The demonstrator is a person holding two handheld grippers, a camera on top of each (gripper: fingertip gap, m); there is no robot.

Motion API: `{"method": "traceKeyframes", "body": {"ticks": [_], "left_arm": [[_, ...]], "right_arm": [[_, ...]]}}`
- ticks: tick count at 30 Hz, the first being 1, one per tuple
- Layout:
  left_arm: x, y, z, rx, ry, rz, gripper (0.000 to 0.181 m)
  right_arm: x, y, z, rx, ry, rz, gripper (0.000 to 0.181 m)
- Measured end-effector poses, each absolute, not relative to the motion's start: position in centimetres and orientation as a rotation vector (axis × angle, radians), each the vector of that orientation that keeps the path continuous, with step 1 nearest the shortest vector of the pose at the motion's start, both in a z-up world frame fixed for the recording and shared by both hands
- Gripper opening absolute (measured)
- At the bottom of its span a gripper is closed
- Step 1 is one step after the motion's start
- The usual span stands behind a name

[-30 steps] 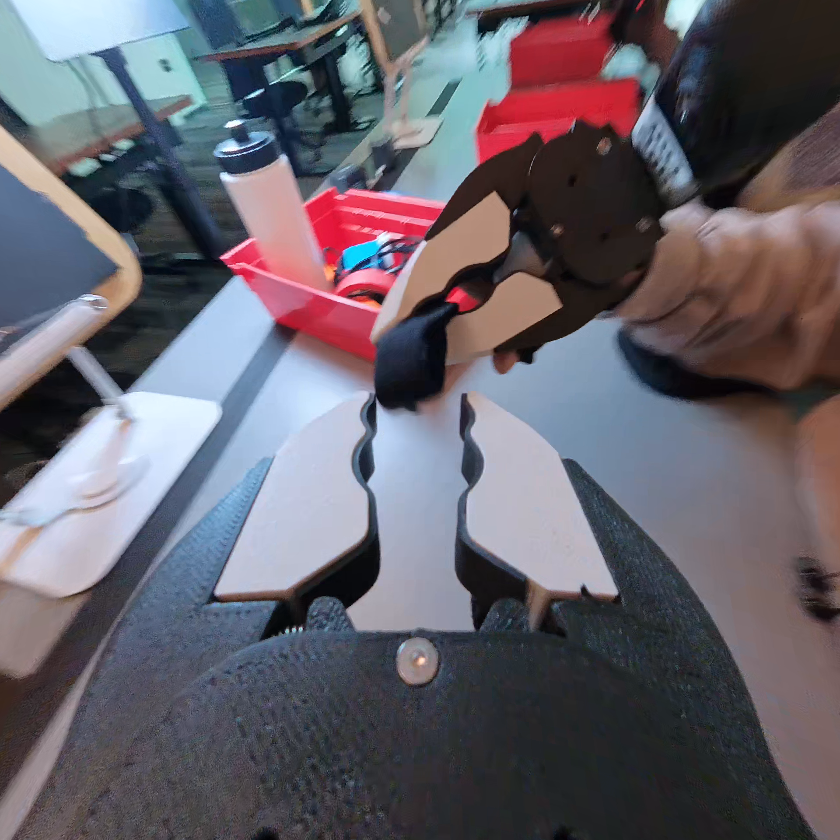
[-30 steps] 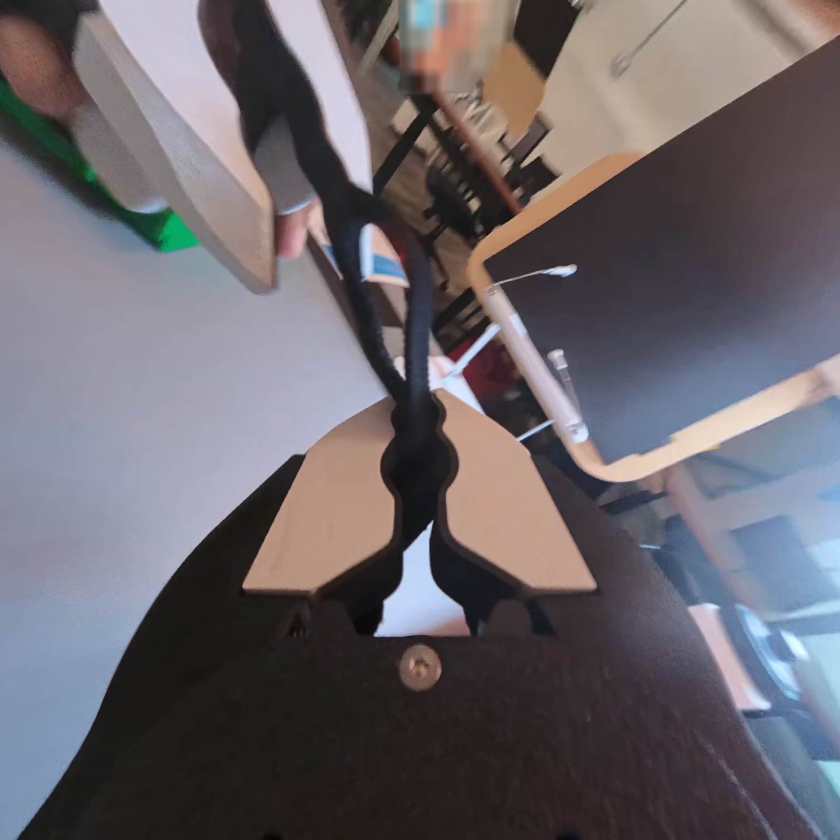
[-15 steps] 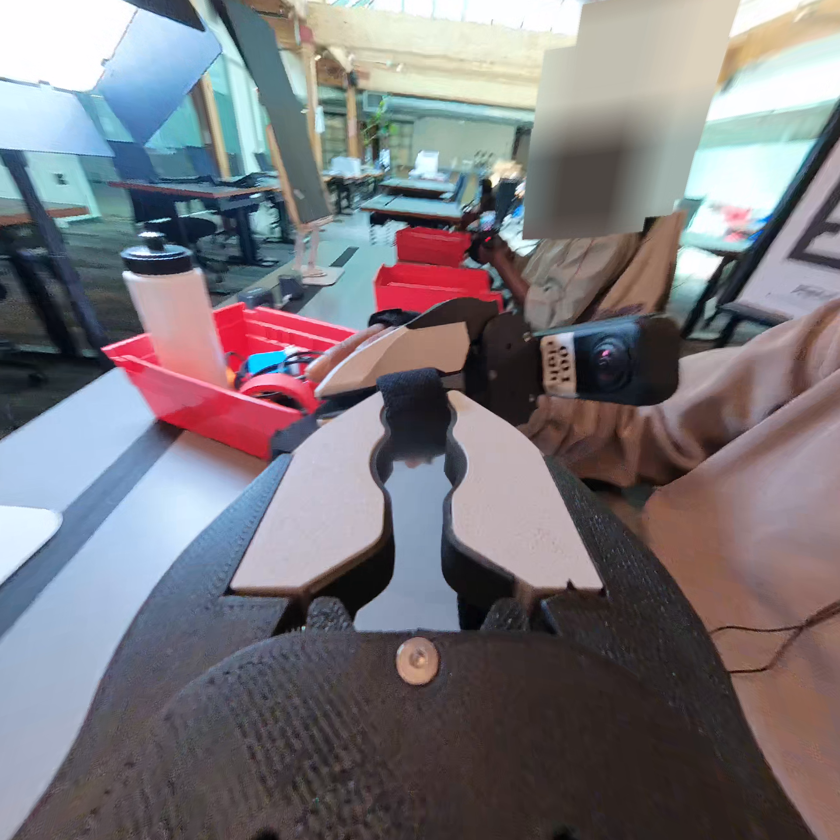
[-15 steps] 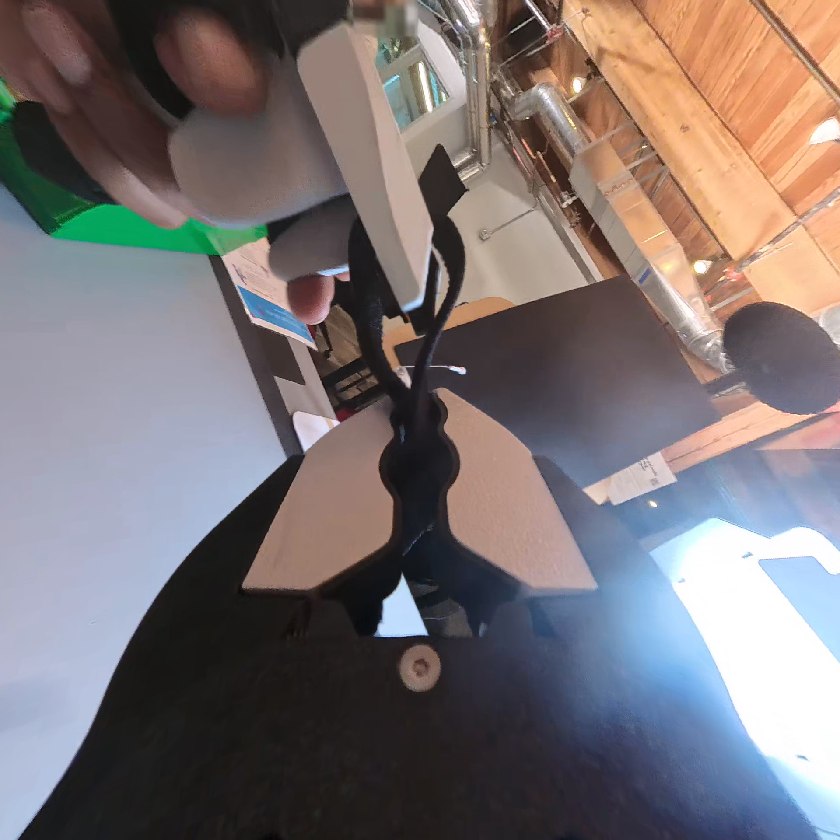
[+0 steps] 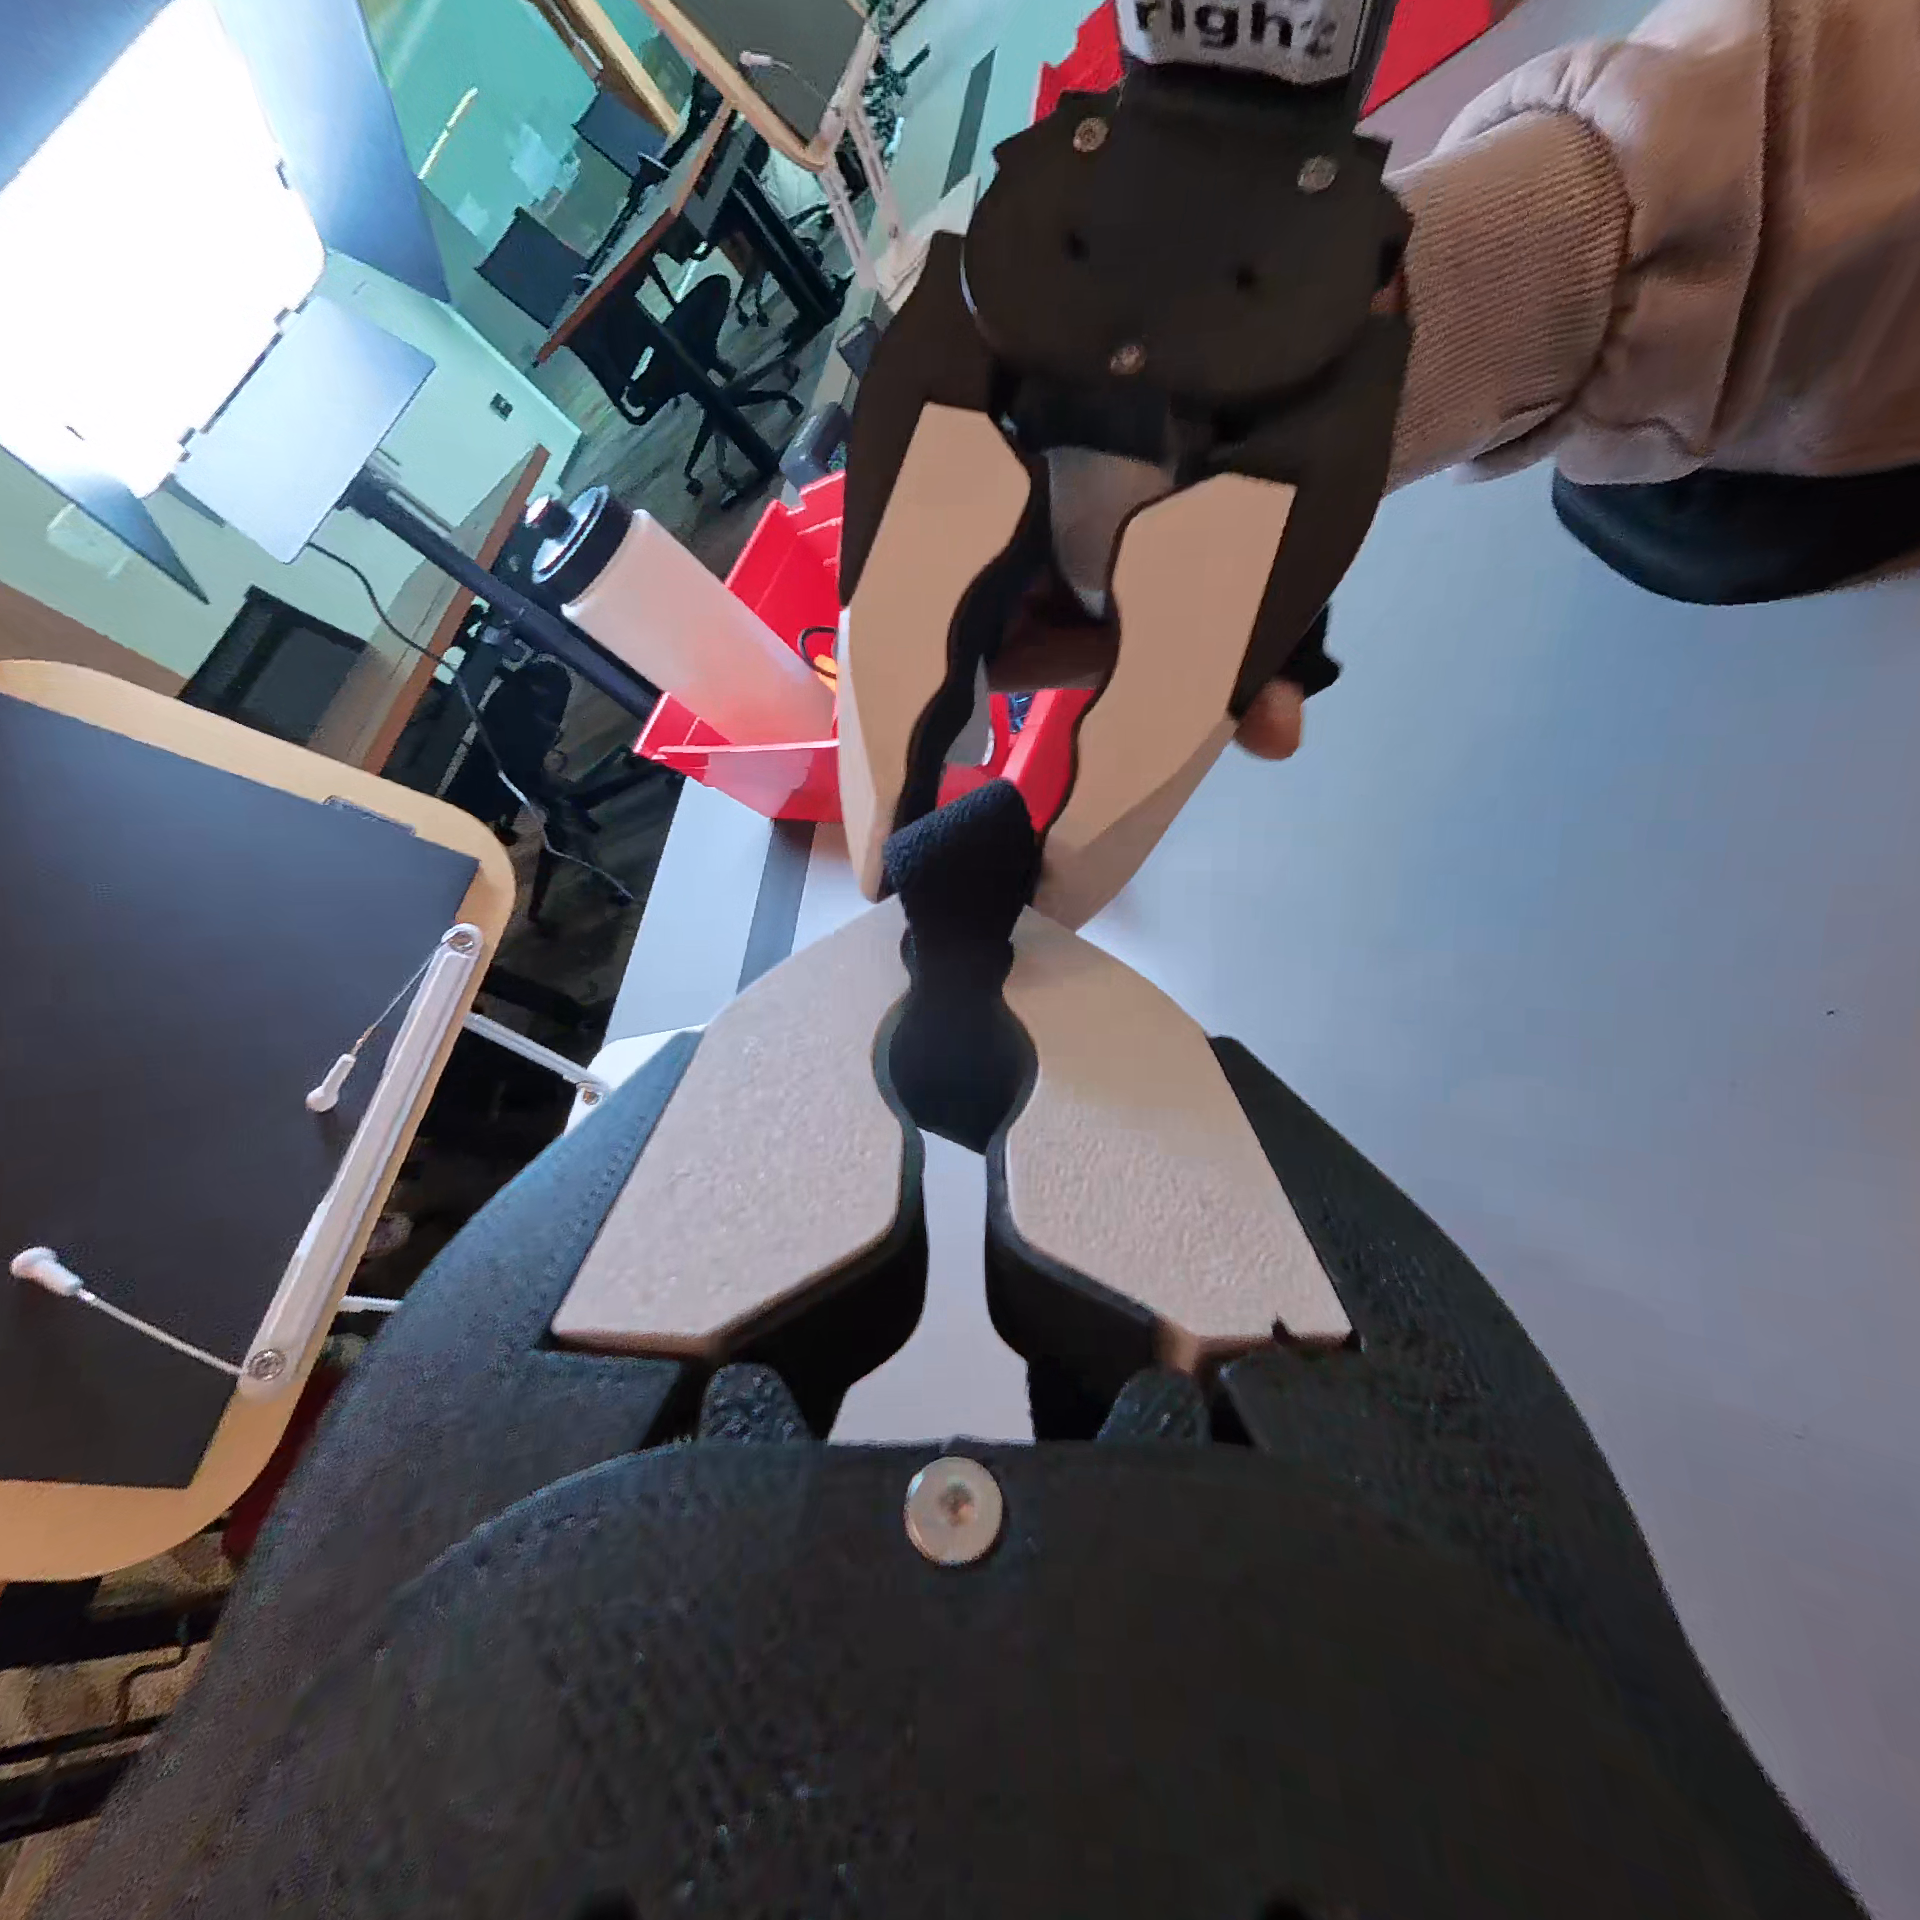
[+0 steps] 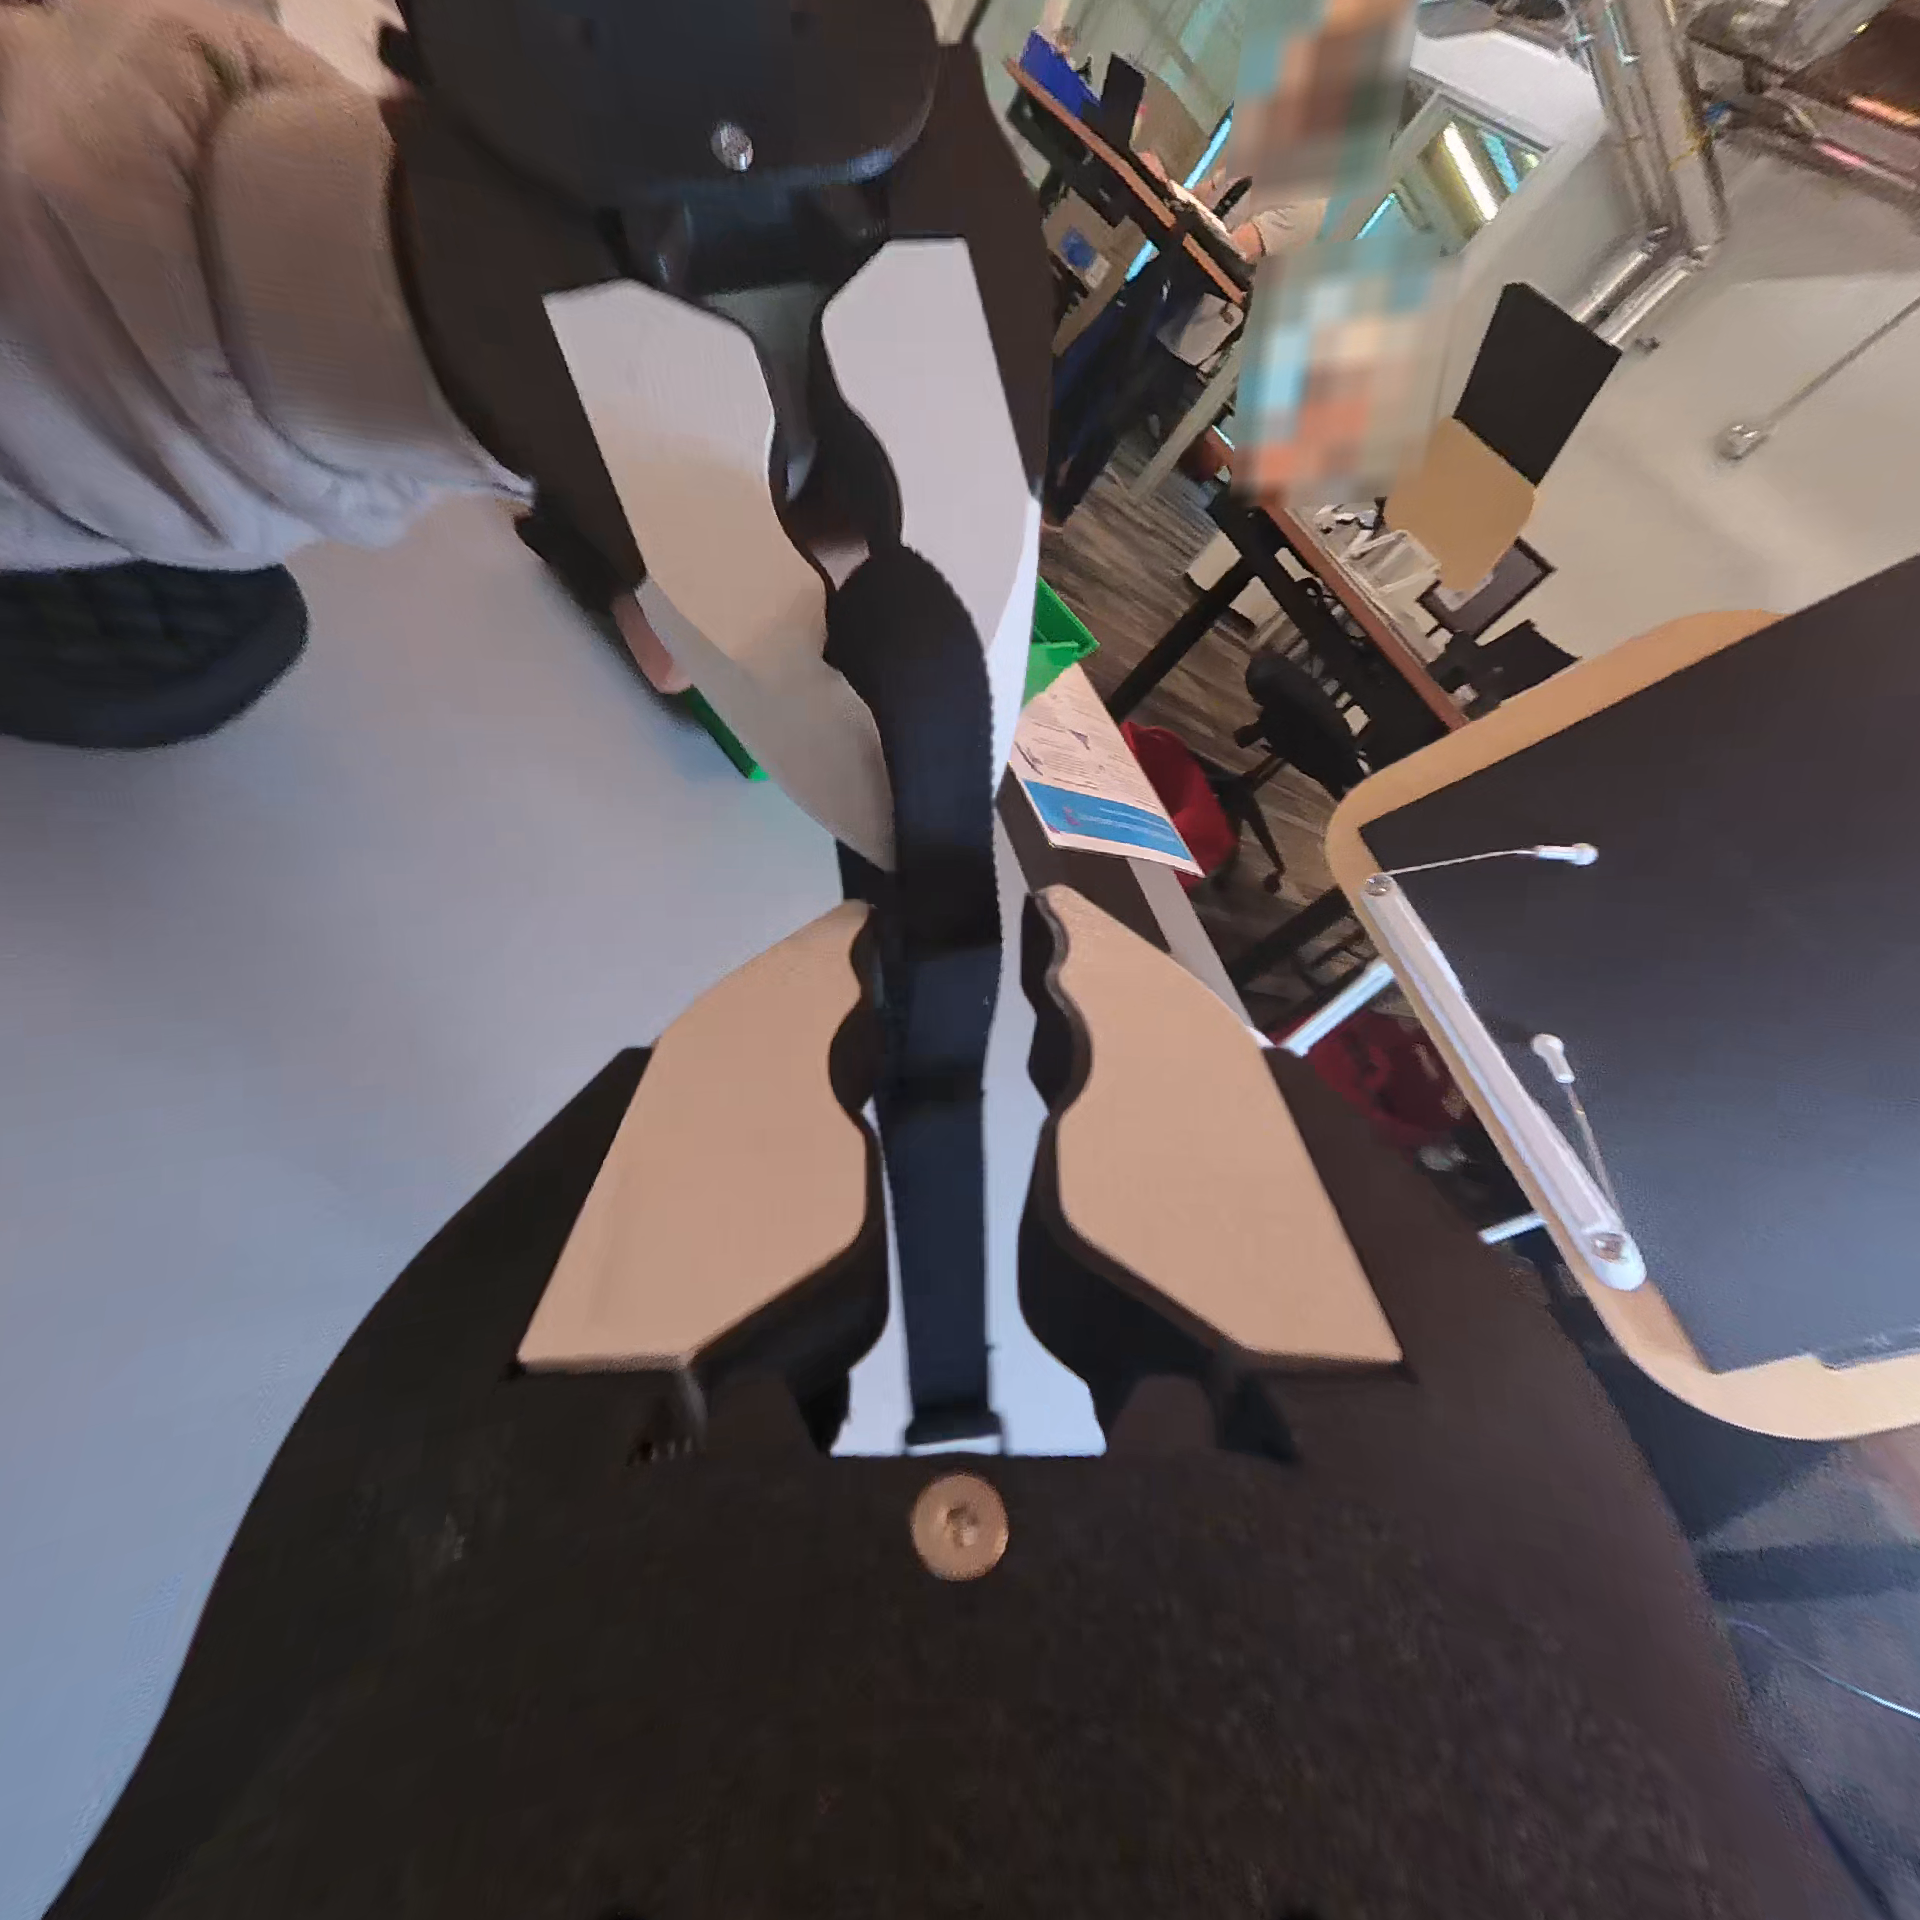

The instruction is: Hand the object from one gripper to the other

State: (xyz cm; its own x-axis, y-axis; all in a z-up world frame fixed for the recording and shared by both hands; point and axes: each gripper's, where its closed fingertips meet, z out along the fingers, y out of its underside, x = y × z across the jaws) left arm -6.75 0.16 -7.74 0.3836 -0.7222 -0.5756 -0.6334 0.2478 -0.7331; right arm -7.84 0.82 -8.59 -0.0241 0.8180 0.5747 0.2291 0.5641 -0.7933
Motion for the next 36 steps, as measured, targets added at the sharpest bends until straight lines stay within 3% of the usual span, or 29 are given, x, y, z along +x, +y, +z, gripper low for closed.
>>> {"method": "traceKeyframes", "body": {"ticks": [8, 12, 19, 25, 33, 36], "left_arm": [[-8.6, 2.0, -10.0, -1.628, 1.267, -0.037, 0.009], [-8.8, 2.4, -12.1, -1.770, 1.246, -0.148, 0.010], [-7.9, -0.9, -11.1, -1.763, 1.187, -0.872, 0.037], [-7.9, 0.4, -10.5, -1.678, 0.883, -1.454, 0.036], [-3.2, -0.1, -9.9, -1.493, 1.028, -1.052, 0.053], [-2.6, -1.2, -7.8, -1.371, 1.052, -0.967, 0.049]], "right_arm": [[-6.5, 3.9, -5.8, -0.928, -1.403, 0.393, 0.003], [-6.9, 4.3, -6.4, -0.886, -1.400, 0.272, 0.003], [-4.2, 4.4, -1.7, -0.780, -1.210, 0.432, 0.002], [-2.7, 1.1, 1.3, -0.655, -1.148, 0.811, 0.002], [-3.4, -1.2, 2.0, -0.721, -1.059, 1.369, 0.002], [-3.8, -1.7, 1.8, -0.733, -1.062, 1.436, 0.002]]}}
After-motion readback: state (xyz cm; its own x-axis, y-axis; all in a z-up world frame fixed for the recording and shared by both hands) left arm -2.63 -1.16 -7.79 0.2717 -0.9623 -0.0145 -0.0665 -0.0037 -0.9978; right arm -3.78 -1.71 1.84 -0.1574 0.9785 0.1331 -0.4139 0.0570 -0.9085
